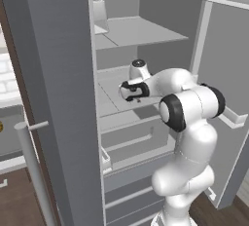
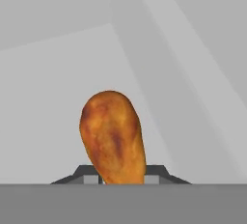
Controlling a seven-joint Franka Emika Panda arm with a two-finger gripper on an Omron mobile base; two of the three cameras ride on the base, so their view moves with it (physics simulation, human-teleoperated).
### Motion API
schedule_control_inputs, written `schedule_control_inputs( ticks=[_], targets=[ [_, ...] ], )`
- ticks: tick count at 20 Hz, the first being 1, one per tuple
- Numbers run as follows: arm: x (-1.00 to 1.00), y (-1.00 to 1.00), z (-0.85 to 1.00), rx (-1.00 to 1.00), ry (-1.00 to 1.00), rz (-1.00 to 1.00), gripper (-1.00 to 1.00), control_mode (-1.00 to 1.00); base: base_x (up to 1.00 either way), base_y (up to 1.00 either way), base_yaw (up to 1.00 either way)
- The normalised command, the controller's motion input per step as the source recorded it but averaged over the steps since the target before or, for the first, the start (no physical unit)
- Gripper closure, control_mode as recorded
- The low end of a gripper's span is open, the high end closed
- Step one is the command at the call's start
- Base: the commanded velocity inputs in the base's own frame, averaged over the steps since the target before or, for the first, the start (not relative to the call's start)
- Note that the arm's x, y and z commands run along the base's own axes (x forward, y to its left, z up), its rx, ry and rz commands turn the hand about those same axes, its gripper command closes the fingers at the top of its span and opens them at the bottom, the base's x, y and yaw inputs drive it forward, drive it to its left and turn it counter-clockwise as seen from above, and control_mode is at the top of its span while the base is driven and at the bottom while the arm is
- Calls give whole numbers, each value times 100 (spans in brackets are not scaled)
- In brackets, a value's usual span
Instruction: Place one squash and one chicken drumstick in each tupperware on the nearby counter, to pack two identical lunches.
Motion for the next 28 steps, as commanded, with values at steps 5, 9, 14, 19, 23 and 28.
schedule_control_inputs(
  ticks=[5,9,14,19,23,28],
  targets=[
    [-100,0,5,0,-3,1,100,-100,0,0,0],
    [-100,4,27,0,-7,8,100,-100,0,0,0],
    [-100,3,48,0,0,13,100,-100,0,0,0],
    [-100,1,92,0,0,20,100,-100,0,0,0],
    [-100,0,96,0,-5,18,100,-100,0,0,0],
    [-100,-4,58,0,-13,13,100,-100,0,0,0]
  ],
)
